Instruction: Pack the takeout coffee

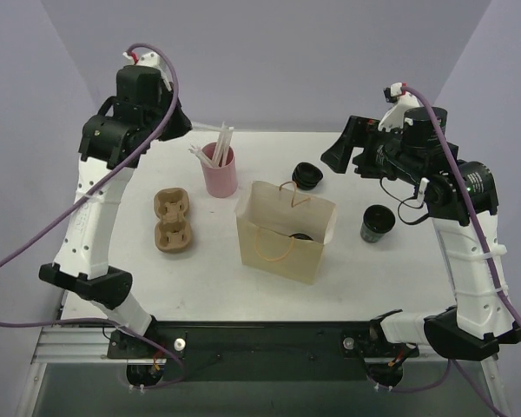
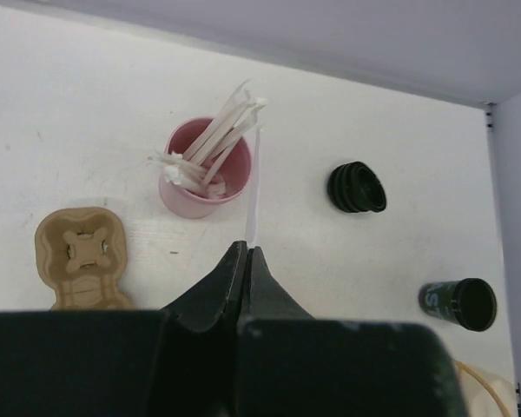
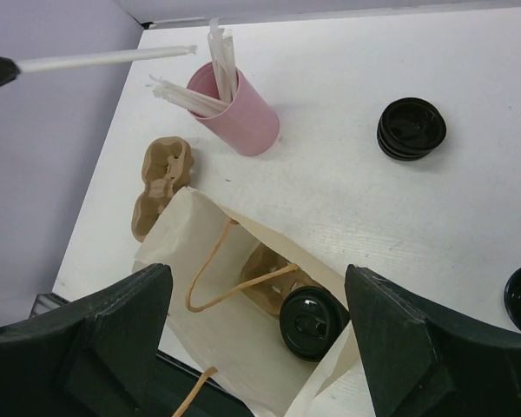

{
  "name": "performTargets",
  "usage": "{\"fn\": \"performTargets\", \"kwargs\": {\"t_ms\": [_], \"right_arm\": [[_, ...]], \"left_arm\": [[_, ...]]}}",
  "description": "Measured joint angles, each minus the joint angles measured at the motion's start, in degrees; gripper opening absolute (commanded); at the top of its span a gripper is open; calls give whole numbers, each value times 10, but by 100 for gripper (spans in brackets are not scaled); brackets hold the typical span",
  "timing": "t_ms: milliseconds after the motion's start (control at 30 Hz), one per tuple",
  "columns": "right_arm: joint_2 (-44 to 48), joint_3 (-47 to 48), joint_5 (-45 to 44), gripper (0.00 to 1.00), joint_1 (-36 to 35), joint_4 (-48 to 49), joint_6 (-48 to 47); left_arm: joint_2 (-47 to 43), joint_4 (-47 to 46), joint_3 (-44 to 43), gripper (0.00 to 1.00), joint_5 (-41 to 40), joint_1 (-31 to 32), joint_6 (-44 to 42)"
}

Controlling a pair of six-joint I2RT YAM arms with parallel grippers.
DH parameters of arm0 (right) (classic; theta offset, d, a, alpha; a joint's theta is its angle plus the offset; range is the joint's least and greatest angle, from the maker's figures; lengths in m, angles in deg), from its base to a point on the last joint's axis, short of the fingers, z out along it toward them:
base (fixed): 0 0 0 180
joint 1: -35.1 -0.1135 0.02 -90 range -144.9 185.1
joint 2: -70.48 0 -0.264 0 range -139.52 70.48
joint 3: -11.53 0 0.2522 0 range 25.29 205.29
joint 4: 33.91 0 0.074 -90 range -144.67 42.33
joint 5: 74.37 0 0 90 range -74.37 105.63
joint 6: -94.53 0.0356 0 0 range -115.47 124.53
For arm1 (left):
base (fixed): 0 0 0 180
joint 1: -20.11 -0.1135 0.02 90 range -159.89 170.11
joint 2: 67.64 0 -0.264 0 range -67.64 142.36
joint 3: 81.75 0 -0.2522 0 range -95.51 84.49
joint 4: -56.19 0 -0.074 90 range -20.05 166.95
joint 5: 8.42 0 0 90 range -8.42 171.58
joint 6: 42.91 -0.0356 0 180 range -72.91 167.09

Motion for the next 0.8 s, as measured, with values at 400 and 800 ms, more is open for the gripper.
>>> {"fn": "performTargets", "kwargs": {"t_ms": [400, 800], "right_arm": [[-1, 9, -19, 83, 10, 0, 3], [-6, 8, -23, 82, 15, 0, 7]], "left_arm": [[-171, -72, 79, 0, 222, 0, -9], [-278, -65, 200, 0, 356, 0, 9]]}}
